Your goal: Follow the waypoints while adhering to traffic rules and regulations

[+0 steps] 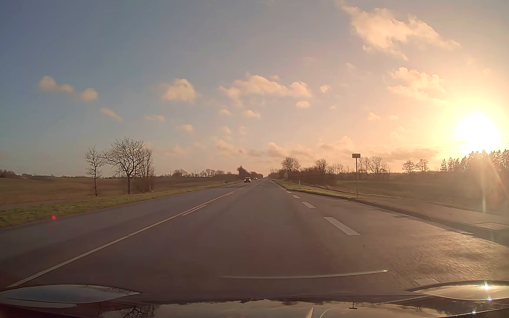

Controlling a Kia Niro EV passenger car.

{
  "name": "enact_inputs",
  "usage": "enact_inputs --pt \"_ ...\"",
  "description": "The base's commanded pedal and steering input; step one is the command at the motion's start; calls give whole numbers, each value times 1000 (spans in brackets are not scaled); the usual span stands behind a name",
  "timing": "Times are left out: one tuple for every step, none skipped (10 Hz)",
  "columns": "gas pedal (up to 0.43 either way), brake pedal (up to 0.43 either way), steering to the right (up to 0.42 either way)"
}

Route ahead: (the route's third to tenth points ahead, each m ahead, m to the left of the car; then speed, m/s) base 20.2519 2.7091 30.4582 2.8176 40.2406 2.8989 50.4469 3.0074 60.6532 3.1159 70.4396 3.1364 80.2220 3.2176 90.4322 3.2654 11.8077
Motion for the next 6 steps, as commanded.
enact_inputs --pt "350 0 5" --pt "350 0 5" --pt "350 0 5" --pt "350 0 4" --pt "350 0 5" --pt "350 0 5"
